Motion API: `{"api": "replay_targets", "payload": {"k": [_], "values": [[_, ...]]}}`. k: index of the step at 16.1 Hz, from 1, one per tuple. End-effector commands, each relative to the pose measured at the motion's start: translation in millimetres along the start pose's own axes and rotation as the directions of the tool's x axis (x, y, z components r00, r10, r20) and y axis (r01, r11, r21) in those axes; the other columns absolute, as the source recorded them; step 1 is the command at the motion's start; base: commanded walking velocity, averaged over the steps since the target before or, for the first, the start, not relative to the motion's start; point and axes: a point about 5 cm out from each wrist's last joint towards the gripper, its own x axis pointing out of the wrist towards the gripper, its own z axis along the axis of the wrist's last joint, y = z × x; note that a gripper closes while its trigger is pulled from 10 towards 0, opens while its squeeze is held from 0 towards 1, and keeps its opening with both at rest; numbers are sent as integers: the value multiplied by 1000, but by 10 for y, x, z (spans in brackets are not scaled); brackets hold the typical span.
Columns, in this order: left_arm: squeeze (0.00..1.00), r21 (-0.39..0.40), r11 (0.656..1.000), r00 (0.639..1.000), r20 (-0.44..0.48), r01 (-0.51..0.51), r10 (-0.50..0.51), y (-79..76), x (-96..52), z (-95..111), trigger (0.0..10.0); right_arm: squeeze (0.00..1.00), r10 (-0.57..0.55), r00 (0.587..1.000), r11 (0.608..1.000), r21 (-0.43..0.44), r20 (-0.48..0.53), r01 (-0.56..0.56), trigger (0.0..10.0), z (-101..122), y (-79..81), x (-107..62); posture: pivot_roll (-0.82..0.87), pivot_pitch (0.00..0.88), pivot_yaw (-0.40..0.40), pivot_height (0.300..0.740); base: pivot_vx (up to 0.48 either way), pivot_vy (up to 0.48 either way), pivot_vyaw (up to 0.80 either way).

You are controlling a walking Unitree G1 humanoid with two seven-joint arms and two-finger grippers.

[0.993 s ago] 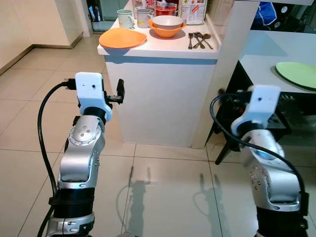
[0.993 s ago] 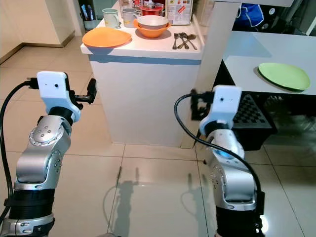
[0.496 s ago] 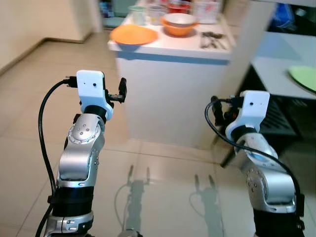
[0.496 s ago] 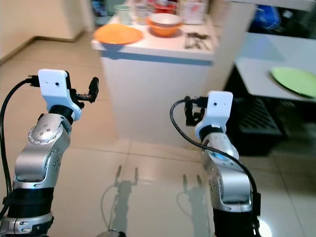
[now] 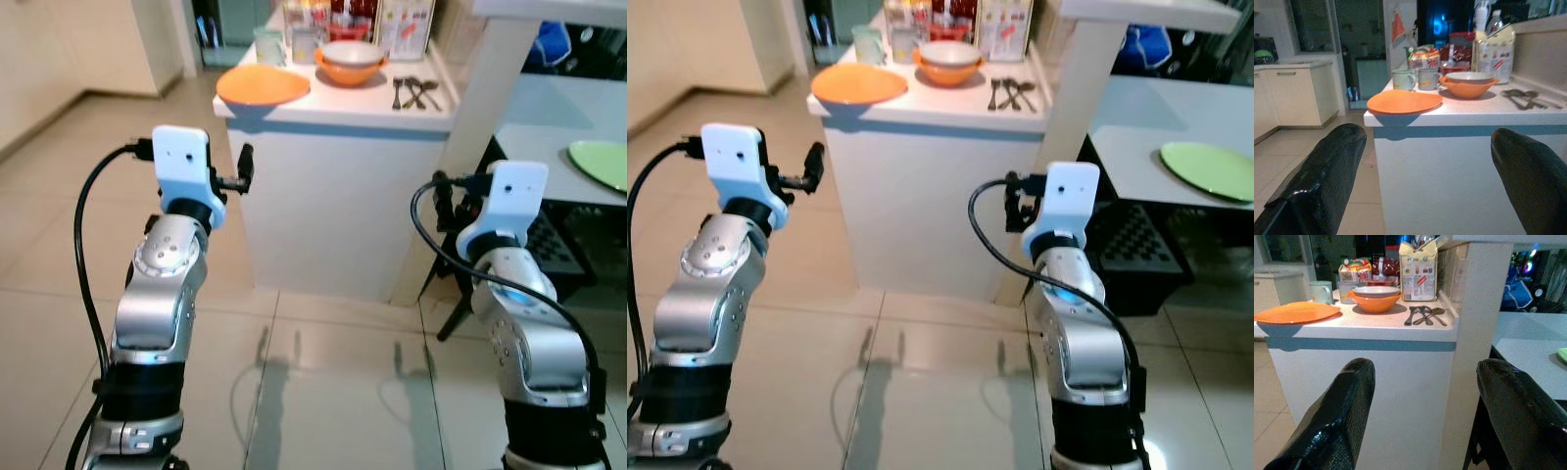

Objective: Setting the table

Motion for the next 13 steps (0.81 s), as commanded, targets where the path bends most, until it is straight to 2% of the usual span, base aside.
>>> {"api": "replay_targets", "payload": {"k": [1, 6, 8, 13], "values": [[0, 5, 1000, 1000, -4, 10, -10, -8, 0, 0, 10000, 0, 12, 1000, 1000, 12, 17, -12, 10000, 37, 12, 16, 23, 0, 3, 740, 394, 0, 0], [0, 8, 1000, 1000, -10, 13, -13, -11, -16, -17, 10000, 0, 62, 998, 998, 1, 6, -62, 10000, 15, 30, 3, 25, 0, 3, 740, 394, 0, 0], [0, 6, 1000, 1000, -12, 10, -10, 6, -15, -22, 10000, 0, 53, 999, 999, 5, 5, -53, 10000, 10, 24, 4, 25, 0, 4, 740, 392, 0, 713], [0, 9, 1000, 1000, -18, 2, -2, 37, -6, -26, 10000, 0, 69, 998, 997, 29, 2, -69, 10000, 1, 40, 7, 29, 0, 2, 740, 391, 0, 0]]}}
